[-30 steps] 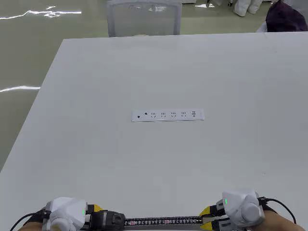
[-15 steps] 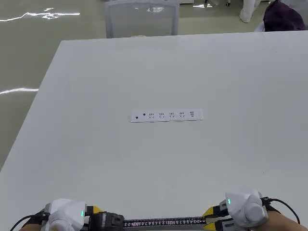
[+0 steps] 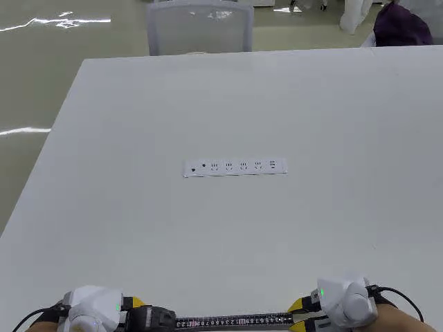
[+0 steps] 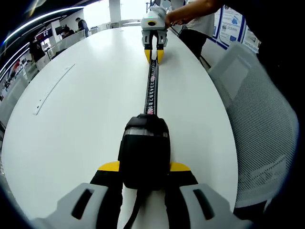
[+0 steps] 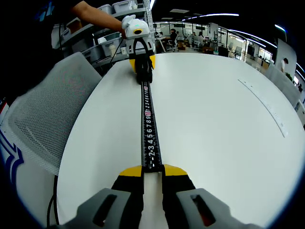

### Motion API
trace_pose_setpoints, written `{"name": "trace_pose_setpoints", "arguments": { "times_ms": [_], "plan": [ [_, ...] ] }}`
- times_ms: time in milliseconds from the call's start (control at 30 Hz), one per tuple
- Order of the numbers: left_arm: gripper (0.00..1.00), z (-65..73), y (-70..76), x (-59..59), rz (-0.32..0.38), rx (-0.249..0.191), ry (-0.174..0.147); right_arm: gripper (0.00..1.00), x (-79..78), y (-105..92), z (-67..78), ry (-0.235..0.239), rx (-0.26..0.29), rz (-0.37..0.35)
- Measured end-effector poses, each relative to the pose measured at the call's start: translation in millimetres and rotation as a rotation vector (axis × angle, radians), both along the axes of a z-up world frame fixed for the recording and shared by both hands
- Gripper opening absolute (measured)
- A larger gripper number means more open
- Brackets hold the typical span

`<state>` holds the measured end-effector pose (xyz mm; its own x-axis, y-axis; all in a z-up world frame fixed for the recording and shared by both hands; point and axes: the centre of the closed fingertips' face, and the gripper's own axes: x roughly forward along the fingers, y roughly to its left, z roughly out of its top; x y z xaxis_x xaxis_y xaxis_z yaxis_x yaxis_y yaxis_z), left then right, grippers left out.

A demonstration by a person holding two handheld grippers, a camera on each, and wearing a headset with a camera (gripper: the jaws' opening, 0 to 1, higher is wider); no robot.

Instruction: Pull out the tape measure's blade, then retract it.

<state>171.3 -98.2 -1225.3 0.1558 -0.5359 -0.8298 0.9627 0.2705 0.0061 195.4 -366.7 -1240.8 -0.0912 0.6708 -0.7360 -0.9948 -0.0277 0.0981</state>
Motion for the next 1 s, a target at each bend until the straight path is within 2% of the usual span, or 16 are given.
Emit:
{"name": "trace_pose_setpoints", "arguments": {
  "times_ms": [200, 400, 767, 1000],
  "plan": [
    [0.30, -1.3, 0.6, -0.4, -0.008, 0.005, 0.000, 0.13, -1.1, -0.3, -1.0, -0.009, -0.005, -0.002],
    [0.31, -1.1, 0.5, -0.6, -0.018, 0.020, -0.002, 0.14, -2.1, -0.2, -1.4, -0.038, -0.012, 0.010],
    [0.32, -2.0, 1.1, -0.2, -0.037, 0.031, -0.022, 0.19, -4.5, 3.7, 0.3, -0.037, -0.007, -0.004],
    [0.34, -1.8, -0.3, -0.5, -0.037, 0.036, -0.033, 0.24, -5.3, -0.5, -0.5, -0.044, -0.016, -0.024]
  ]
}}
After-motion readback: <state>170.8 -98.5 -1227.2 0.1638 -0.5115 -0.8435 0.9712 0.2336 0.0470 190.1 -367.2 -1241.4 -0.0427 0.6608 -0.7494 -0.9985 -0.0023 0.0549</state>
